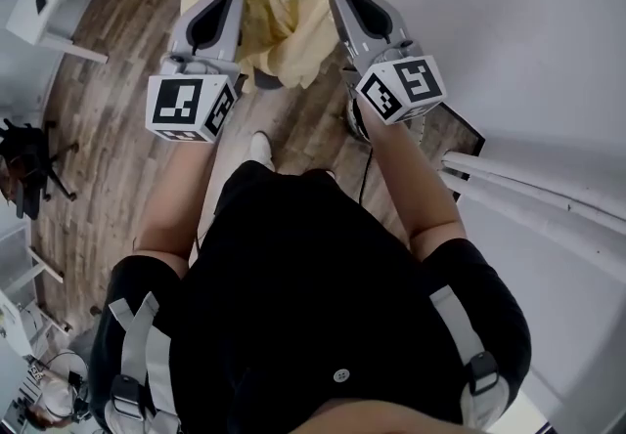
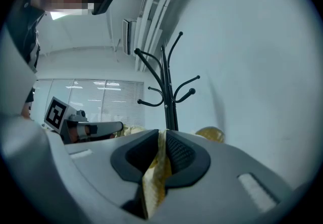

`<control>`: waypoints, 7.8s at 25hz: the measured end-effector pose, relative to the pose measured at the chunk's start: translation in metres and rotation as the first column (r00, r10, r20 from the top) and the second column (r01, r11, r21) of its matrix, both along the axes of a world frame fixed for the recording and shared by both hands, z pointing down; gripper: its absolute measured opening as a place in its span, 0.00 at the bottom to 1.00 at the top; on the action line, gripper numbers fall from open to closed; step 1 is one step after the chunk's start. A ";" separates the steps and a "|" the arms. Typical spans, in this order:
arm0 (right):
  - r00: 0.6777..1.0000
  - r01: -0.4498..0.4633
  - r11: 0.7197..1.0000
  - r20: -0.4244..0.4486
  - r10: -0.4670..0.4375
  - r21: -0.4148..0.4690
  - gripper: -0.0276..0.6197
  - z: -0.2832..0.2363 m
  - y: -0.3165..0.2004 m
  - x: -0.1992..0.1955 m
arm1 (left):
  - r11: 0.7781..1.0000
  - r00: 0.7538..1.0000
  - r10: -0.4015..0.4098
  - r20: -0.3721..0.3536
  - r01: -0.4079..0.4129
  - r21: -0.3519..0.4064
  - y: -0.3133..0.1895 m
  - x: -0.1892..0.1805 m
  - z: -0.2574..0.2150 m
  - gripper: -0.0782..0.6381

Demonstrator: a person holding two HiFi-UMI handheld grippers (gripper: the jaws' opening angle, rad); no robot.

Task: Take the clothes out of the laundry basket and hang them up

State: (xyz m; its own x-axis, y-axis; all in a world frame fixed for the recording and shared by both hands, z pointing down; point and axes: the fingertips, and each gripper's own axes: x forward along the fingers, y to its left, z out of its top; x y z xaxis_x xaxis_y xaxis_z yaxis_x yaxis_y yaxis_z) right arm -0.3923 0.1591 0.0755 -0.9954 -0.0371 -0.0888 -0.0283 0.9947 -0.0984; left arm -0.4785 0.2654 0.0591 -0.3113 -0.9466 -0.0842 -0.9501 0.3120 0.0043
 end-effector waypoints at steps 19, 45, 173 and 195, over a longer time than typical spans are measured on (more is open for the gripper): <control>0.976 -0.041 0.998 -0.218 0.028 -0.053 0.12 0.134 -0.031 -0.103 | 0.993 0.995 -0.075 -0.073 0.067 -0.095 -0.037 -0.103 0.144 0.13; 0.940 -0.038 0.987 -0.341 -0.018 -0.159 0.27 0.223 -0.009 -0.114 | 0.972 0.974 -0.111 -0.195 0.065 -0.228 -0.043 -0.100 0.247 0.13; 0.412 -0.264 0.945 -0.908 -0.071 -0.194 0.47 0.853 -0.440 0.448 | -0.414 0.063 0.883 -0.465 -0.362 -0.835 -0.561 0.460 0.884 0.65; 0.360 -0.268 0.961 -0.932 0.037 -0.065 0.10 0.786 -0.439 0.447 | -0.272 0.128 0.937 -0.326 -0.318 -0.908 -0.562 0.432 0.827 0.15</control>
State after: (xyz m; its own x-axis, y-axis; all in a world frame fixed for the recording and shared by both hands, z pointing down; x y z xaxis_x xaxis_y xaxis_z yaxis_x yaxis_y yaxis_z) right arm 0.0546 -0.2801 0.8617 -0.4275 -0.0970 0.8988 -0.3644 0.9284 -0.0731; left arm -0.0467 -0.2971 0.8860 0.3400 -0.0523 0.9390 -0.2251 -0.9740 0.0272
